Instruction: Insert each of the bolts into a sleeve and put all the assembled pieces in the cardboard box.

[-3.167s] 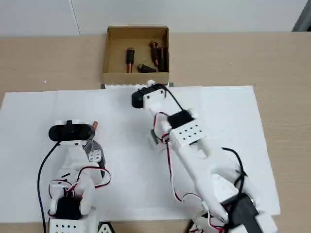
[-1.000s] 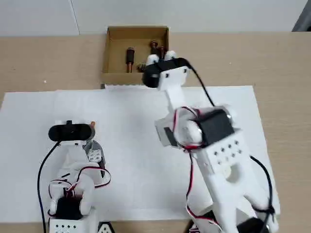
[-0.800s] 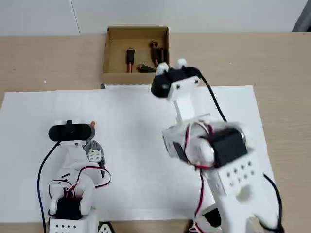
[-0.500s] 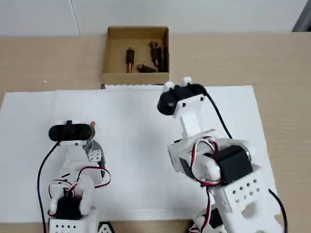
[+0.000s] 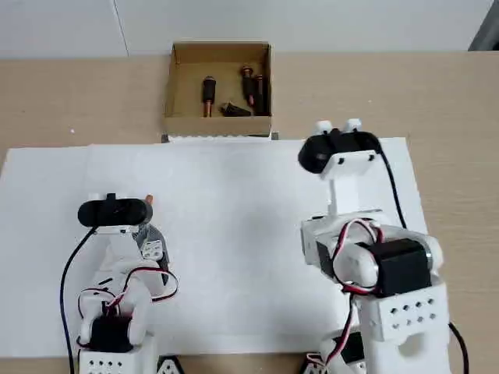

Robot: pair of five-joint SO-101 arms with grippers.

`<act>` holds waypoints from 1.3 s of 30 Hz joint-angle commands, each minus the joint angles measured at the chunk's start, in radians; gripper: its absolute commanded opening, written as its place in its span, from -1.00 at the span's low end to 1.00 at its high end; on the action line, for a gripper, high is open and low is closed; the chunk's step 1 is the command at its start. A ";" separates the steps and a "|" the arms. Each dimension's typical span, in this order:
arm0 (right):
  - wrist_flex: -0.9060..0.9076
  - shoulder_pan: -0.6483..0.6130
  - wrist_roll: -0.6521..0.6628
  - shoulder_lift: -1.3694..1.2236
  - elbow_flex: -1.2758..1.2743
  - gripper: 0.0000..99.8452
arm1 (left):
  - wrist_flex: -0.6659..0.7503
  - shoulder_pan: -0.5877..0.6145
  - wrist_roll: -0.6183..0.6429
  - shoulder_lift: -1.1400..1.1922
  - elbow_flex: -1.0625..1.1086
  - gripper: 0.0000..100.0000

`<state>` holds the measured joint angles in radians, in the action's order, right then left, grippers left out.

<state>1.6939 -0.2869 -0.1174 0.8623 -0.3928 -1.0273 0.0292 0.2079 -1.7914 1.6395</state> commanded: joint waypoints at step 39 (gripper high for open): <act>-0.001 0.090 -0.006 0.223 -0.106 -1.00 | -0.568 0.006 -0.267 1.384 -1.371 -0.99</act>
<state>1.7031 -0.2087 -0.1174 1.0771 -0.5017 -1.5643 0.0292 0.0269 -0.5255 0.3736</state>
